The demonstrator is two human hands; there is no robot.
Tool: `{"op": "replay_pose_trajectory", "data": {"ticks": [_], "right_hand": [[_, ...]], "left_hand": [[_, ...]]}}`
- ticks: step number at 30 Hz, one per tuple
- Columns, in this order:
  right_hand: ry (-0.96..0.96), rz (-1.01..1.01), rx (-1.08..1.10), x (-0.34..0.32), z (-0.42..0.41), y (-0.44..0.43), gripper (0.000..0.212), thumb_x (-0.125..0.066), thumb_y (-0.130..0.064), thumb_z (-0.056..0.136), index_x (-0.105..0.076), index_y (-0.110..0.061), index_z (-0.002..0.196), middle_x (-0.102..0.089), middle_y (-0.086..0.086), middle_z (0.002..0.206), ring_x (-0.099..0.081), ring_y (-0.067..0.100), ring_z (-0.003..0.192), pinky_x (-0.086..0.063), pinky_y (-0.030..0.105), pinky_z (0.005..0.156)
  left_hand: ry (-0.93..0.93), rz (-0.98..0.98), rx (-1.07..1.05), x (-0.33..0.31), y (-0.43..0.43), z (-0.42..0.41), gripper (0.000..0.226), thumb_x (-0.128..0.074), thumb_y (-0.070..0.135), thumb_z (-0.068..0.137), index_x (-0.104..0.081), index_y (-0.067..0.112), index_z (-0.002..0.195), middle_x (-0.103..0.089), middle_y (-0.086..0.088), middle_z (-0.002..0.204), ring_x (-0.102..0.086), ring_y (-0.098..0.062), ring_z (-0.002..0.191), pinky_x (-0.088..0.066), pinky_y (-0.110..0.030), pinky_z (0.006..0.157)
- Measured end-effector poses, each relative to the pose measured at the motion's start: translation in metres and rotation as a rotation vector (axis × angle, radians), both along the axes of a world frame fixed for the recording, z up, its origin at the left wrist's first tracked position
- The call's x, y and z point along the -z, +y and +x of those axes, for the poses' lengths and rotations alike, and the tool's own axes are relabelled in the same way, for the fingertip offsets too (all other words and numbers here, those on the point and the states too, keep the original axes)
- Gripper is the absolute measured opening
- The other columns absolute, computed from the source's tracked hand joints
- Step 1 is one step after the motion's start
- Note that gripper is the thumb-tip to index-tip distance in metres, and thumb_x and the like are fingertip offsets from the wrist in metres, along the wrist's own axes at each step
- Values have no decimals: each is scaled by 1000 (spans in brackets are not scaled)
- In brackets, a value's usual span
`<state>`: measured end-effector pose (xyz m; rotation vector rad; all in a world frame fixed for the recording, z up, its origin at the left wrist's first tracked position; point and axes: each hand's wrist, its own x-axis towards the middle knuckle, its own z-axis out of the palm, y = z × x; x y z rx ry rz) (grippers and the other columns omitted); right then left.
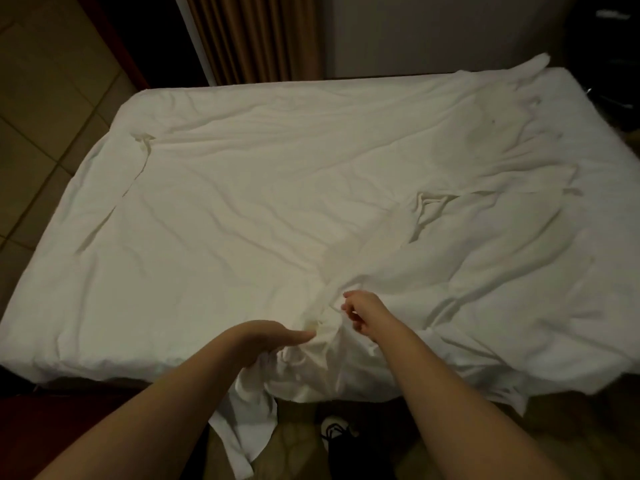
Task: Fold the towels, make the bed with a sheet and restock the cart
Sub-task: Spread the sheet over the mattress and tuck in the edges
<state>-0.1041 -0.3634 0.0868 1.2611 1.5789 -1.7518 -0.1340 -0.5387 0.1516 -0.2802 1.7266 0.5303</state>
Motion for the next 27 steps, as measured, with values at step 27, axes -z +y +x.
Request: {"op": "replay_pose_trajectory", "data": {"ticks": [27], "right_hand": [[619, 337, -557, -53, -37, -45, 24, -50, -14, 93, -63, -14, 114, -62, 4, 101, -52, 15, 88, -36, 19, 74]], "left_hand": [[758, 195, 47, -39, -20, -31, 24, -61, 26, 91, -65, 19, 68, -66, 1, 68, -61, -16, 66, -44, -21, 61]]}}
